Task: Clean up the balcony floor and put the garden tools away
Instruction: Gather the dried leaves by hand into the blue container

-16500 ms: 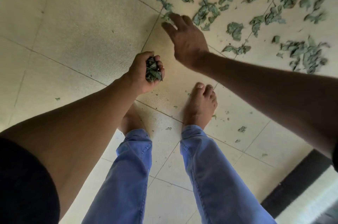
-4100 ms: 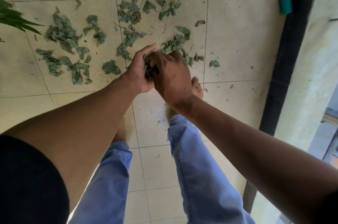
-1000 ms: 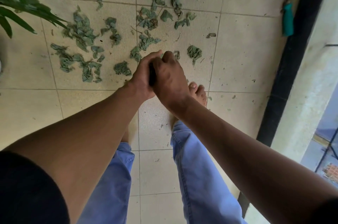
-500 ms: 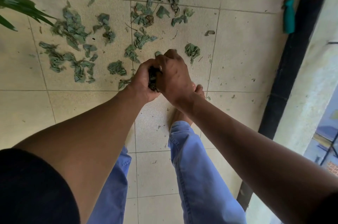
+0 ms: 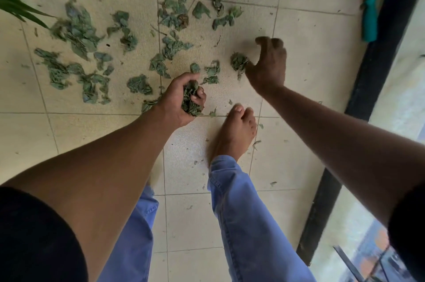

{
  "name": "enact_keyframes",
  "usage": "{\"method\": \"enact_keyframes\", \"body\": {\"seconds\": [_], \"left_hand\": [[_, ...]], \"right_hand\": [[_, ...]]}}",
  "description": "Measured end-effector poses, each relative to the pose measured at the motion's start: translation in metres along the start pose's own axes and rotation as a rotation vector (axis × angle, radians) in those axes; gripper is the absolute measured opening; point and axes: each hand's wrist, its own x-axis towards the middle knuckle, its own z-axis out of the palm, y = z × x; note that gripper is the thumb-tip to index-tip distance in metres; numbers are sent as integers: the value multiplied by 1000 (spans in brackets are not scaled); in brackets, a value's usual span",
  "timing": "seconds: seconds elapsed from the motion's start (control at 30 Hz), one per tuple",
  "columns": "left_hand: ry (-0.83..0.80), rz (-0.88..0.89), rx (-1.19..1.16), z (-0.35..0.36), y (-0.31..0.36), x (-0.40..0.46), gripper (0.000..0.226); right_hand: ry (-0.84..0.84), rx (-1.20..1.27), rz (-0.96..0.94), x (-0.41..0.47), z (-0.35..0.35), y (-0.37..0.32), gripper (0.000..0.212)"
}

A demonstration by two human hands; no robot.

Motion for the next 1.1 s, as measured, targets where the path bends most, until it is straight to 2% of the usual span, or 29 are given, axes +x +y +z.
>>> {"method": "enact_keyframes", "body": {"seconds": [0.1, 0.2, 0.3, 0.6, 0.73, 0.83, 0.9, 1.0, 1.1], "left_hand": [[22, -5, 26, -3, 0, 4, 26], [22, -10, 29, -7, -1, 8, 23], [22, -6, 36, -11, -2, 9, 22], [20, -6, 58, -20, -8, 4, 27], [36, 1, 55, -26, -6, 2, 27], [35, -3, 61, -33, -5, -2, 28], [31, -2, 66, -38, -3, -4, 29], [28, -2, 60, -45, 0, -7, 28], [31, 11, 51, -53, 2, -10, 27]], "right_hand": [[-28, -127, -50, 27, -1, 15, 61], [-28, -174, -106, 35, 0, 18, 57], [-64, -124, -150, 28, 5, 17, 51], [-218, -108, -353, -9, 39, 1, 67], [-199, -89, -370, -21, 50, -17, 70], [-145, -170, -310, -25, 54, -31, 74], [-167, -210, -289, -25, 57, -40, 76], [-185, -349, -397, -27, 62, -54, 75], [-197, -515, -548, -36, 66, -62, 83]]}}
